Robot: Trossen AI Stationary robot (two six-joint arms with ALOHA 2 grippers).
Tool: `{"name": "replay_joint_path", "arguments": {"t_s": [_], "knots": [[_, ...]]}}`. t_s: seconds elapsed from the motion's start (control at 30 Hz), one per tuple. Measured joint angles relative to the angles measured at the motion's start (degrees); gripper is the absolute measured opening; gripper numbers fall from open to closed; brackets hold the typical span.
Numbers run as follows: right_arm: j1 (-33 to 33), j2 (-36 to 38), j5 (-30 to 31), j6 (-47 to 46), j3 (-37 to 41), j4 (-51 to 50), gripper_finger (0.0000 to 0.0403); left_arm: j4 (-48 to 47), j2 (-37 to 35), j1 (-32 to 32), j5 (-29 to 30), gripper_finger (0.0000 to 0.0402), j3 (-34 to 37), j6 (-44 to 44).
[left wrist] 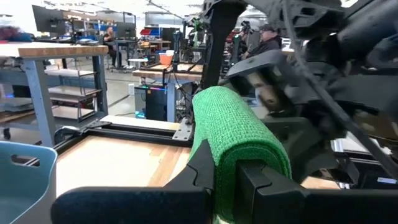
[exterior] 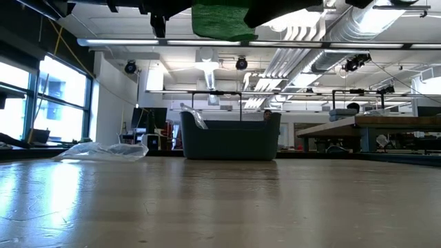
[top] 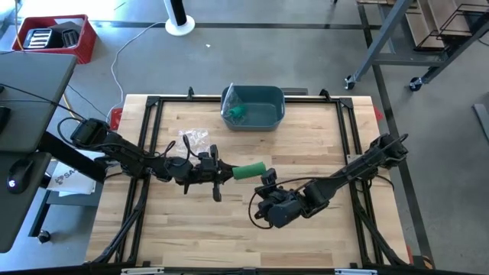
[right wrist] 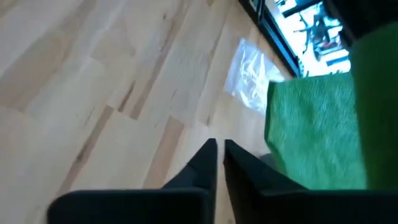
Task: Roll bandage
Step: Roll the green bandage
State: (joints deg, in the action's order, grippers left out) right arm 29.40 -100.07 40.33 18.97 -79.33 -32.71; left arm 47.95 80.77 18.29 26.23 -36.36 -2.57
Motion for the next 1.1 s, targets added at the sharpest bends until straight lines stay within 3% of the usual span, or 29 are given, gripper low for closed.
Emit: {"name": "replay_joint_path", "arguments": {"t_s": [0.2,0.33,0.4,0.5,0.6,0.7,0.8,0.9,1.1], "knots": [[0.01,0.02,6.82,7.51,0.0,-0.39,0.0094,-1.31,0.0,-1.01,-0.14,0.0011,0.0,-3.27],[-0.56,0.04,8.33,5.56,0.0,-2.94,0.0129,-7.76,0.0,-2.86,-0.39,0.0011,0.0,-8.68],[-0.91,0.04,5.13,0.99,0.0,-4.11,0.0132,-12.38,0.38,-4.6,-2.6,0.0011,0.0,-12.94],[-1.8,0.1,-4.29,-6.39,0.44,-4.05,0.0133,-16.64,2.56,-7.61,-8.38,0.0011,0.0,-19.24],[-3.14,0.23,-11.83,-9.0,5.03,1.85,0.0133,-17.21,7.17,-10.08,-13.66,0.0011,0.0,-21.76],[-5.15,0.09,-14.37,-9.04,11.8,11.25,0.0133,-17.01,12.64,-13.48,-19.46,0.0011,0.0,-23.74],[-7.85,0.09,-16.21,-9.89,16.96,20.31,0.0133,-15.67,18.09,-17.33,-23.1,0.0011,-0.02,-25.64],[-11.34,0.09,-22.35,-11.73,19.93,25.38,0.0133,-11.99,22.4,-20.72,-26.65,0.0011,-0.06,-26.78],[-15.21,0.09,-35.12,-13.63,21.17,27.44,0.0133,-0.3,26.89,-22.66,-31.75,0.0011,0.0,-30.4]]}}
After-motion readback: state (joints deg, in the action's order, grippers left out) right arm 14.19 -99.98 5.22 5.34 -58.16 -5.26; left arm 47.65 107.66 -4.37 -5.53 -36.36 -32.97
